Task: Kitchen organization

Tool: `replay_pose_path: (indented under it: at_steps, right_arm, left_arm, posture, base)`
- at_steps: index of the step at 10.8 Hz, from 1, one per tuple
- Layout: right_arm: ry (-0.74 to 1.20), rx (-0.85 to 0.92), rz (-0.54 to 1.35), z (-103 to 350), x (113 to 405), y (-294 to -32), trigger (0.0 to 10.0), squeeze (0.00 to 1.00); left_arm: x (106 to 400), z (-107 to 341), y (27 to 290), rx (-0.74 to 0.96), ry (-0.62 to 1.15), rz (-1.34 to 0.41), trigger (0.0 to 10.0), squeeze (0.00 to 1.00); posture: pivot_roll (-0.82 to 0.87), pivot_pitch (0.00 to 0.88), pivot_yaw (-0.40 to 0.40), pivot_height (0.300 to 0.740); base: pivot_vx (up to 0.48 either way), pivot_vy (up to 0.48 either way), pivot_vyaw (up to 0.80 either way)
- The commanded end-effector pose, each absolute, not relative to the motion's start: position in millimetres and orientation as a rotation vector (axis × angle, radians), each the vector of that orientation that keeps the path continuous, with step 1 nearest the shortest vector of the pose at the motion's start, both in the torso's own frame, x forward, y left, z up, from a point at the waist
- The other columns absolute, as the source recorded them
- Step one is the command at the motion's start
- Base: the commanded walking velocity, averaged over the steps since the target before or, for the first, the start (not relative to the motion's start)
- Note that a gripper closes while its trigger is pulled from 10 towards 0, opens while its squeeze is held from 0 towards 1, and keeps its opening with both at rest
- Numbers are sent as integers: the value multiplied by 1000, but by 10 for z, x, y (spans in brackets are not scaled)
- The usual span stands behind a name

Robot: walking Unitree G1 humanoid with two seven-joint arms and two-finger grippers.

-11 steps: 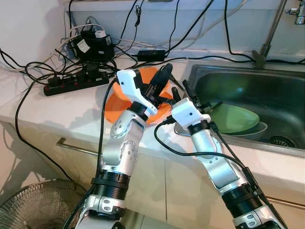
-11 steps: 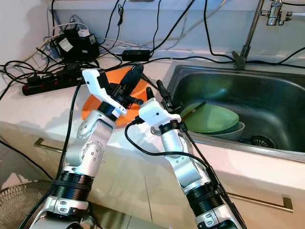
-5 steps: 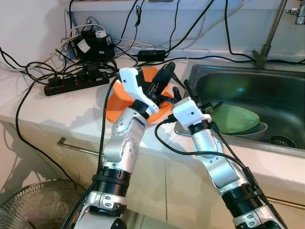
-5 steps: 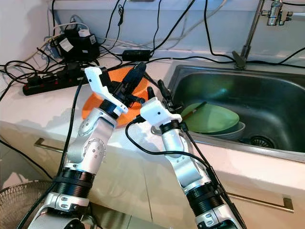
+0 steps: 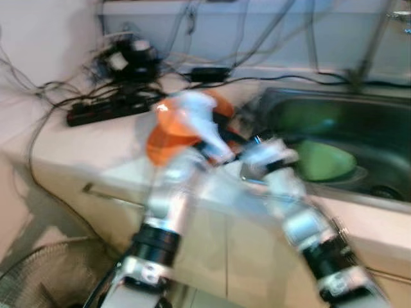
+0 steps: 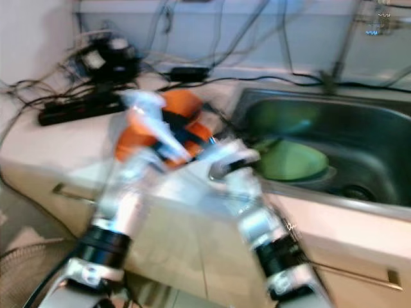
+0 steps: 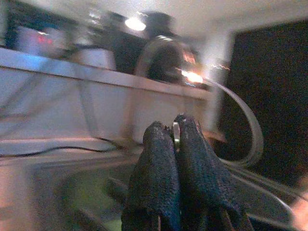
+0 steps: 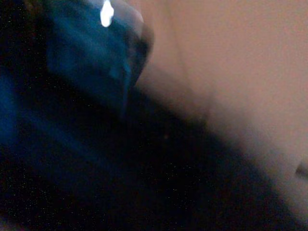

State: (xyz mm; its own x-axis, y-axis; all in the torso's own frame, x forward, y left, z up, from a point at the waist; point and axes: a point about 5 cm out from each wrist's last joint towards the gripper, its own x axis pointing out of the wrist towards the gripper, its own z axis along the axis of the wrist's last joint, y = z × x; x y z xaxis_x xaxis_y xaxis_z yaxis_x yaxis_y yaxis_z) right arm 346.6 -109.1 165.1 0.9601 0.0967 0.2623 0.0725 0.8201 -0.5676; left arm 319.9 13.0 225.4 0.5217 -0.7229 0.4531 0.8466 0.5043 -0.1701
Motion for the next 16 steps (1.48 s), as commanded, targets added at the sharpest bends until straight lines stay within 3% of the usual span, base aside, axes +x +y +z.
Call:
replay_pose_path:
  at_steps: [1, 6, 8, 16]
  right_arm:
    - [-266, -603, 36, 1636, 3486, -1022, 10000, 0]
    - [-285, -595, 20, 1699, 3501, -1030, 10000, 0]
    - [-301, -588, 13, 1733, 3489, -1049, 10000, 0]
    - [-344, -542, 7, 1815, 3445, -1060, 10000, 0]
  left_arm:
    - [3048, 2469, -140, -445, -416, -1105, 10000, 0]
    - [3077, 2473, -96, -436, -424, -1077, 10000, 0]
    - [3300, 2532, 142, -490, -460, -843, 10000, 0]
    - [3461, 2545, 421, -664, -459, -695, 10000, 0]
  posture:
    - [45, 0, 126, 740]
    - [43, 0, 125, 740]
    - [43, 0, 125, 740]
    - [40, 0, 122, 740]
  base:
    - [0, 0, 0]
    - [0, 0, 0]
    - [0, 0, 0]
    - [0, 0, 0]
